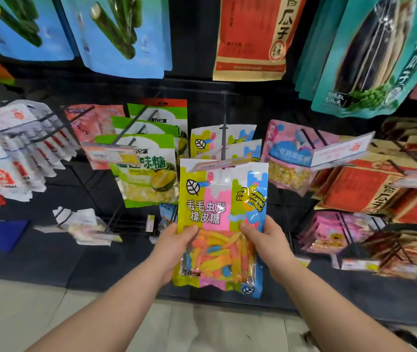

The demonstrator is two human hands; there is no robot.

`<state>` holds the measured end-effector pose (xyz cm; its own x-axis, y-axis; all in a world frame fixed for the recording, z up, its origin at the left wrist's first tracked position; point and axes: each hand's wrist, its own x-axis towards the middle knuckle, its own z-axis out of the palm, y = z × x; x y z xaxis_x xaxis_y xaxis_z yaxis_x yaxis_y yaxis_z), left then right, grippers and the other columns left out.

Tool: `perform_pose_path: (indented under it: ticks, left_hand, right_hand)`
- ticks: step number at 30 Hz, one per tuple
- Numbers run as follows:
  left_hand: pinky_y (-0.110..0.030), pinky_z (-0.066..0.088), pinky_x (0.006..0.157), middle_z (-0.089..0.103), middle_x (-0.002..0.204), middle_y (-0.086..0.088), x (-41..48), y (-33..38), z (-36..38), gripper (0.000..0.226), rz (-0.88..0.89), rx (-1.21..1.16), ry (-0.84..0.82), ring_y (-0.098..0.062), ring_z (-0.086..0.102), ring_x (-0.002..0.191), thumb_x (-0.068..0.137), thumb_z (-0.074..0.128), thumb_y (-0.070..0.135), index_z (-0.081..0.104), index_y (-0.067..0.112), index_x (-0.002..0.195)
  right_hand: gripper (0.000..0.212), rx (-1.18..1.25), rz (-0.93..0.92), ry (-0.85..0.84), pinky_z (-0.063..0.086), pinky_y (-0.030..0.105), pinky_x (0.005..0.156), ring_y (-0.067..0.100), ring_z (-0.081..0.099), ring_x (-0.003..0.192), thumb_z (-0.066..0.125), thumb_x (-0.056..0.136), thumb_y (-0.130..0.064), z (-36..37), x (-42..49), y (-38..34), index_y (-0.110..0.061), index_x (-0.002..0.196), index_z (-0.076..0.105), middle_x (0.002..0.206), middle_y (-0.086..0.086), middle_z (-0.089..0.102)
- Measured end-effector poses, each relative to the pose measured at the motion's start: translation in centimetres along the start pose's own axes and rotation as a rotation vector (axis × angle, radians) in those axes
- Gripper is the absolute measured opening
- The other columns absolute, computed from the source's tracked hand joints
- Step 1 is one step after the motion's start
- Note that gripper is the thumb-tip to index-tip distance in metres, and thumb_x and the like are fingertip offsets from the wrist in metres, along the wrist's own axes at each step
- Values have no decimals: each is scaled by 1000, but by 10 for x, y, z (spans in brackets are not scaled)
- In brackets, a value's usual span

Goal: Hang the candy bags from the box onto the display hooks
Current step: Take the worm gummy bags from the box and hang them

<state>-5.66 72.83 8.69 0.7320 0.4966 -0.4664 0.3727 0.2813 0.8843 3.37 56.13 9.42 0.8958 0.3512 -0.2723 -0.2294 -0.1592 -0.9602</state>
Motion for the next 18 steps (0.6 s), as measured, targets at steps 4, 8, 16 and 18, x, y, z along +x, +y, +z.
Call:
perform_pose_path:
  ticks: [4, 8, 16, 18]
  left_hand:
    - [-21, 52, 64, 72, 98, -6, 0, 1, -1, 17, 0, -8, 10, -16, 68, 85, 97, 54, 14, 64, 9, 110]
    - [-25, 49, 67, 71, 98, -7, 5, 3, 3, 17, -6, 33, 30, -17, 67, 85, 97, 55, 16, 62, 9, 110]
    - [-36, 53, 82, 68, 103, -8, 43, 17, 17, 21, 27, 194, 128, -23, 64, 93, 93, 60, 21, 62, 8, 110]
    - [-39, 52, 88, 69, 106, -9, 54, 22, 20, 22, 37, 233, 142, -27, 64, 99, 93, 60, 22, 63, 8, 111]
  right_hand:
    - [11, 13, 0, -14, 52, 14, 59, 12, 67, 83, 64, 89, -16, 2, 2, -3, -20, 99, 60, 98, -1, 70]
    - [10, 1, 35, 10, 56, 32, 75, 20, 68, 91, 65, 89, -19, 2, 10, -2, -21, 98, 60, 101, 3, 70]
    - [19, -148, 94, 68, 52, 34, 81, 23, 64, 96, 63, 89, -23, 3, 53, -12, -16, 106, 56, 104, 3, 66]
    - [19, -179, 117, 68, 53, 37, 85, 23, 64, 97, 63, 89, -24, 5, 69, -13, -16, 104, 56, 104, 4, 66]
